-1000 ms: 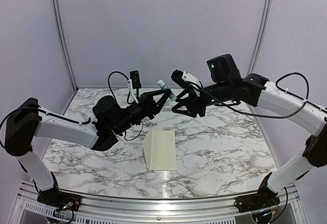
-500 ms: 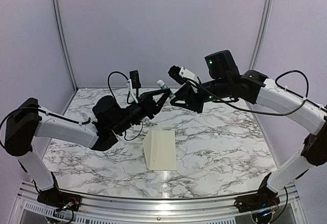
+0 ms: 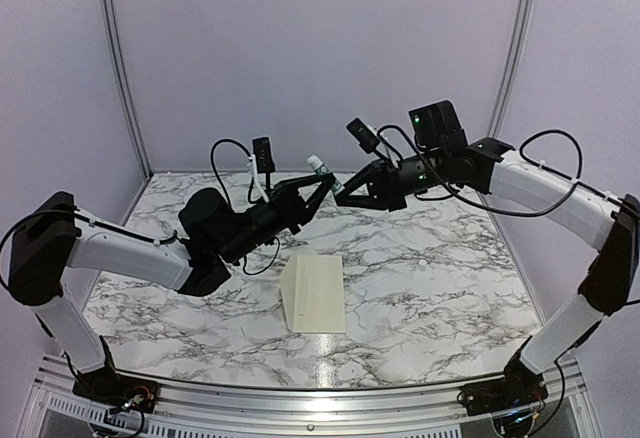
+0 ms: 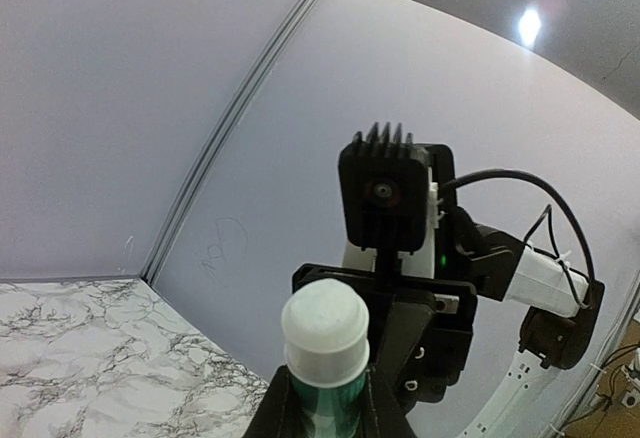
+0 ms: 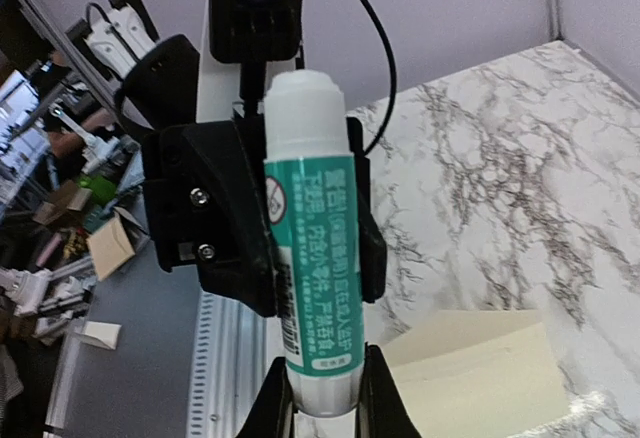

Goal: Place the letter into the envelope and seal it

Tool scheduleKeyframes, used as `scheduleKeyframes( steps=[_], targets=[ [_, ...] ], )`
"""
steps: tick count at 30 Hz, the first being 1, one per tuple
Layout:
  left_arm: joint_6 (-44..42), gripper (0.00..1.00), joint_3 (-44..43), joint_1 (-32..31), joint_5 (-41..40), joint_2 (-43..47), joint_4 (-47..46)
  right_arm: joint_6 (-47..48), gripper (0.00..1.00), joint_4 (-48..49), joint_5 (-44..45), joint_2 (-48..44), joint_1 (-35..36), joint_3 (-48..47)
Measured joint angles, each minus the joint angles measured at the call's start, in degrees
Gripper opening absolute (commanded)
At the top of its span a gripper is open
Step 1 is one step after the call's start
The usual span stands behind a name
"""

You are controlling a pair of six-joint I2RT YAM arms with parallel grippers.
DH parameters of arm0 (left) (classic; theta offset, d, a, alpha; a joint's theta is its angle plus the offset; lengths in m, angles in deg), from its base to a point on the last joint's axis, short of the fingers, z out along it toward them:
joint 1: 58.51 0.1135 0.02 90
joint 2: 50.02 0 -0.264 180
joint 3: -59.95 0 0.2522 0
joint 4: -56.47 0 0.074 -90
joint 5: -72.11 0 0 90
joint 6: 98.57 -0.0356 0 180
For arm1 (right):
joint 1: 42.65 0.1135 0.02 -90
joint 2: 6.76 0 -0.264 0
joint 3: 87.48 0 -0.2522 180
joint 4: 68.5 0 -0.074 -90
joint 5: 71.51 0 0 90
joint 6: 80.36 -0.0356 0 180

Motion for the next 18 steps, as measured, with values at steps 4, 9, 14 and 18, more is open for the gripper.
scheduleKeyframes(
  steps=[4, 9, 14, 18],
  targets=[
    [0.3, 0.0, 0.0, -0.3, 1.3, 0.0, -0.2, -10.4, 0.08, 9.8, -11.4, 0.3, -2.3, 5.2],
    [0.6, 0.0, 0.0, -0.7, 2.4, 0.0, 0.0, -20.7, 0.18, 19.7, -18.6, 0.3, -3.7, 9.7],
    [0.3, 0.0, 0.0, -0.6, 2.4, 0.0, -0.2, -21.4, 0.39, 19.9, -19.7, 0.2, -4.5, 9.8],
    [0.1, 0.0, 0.3, -0.2, 1.4, 0.0, 0.4, -15.5, 0.48, 13.8, -16.5, -0.5, -5.4, 8.1]
  ],
)
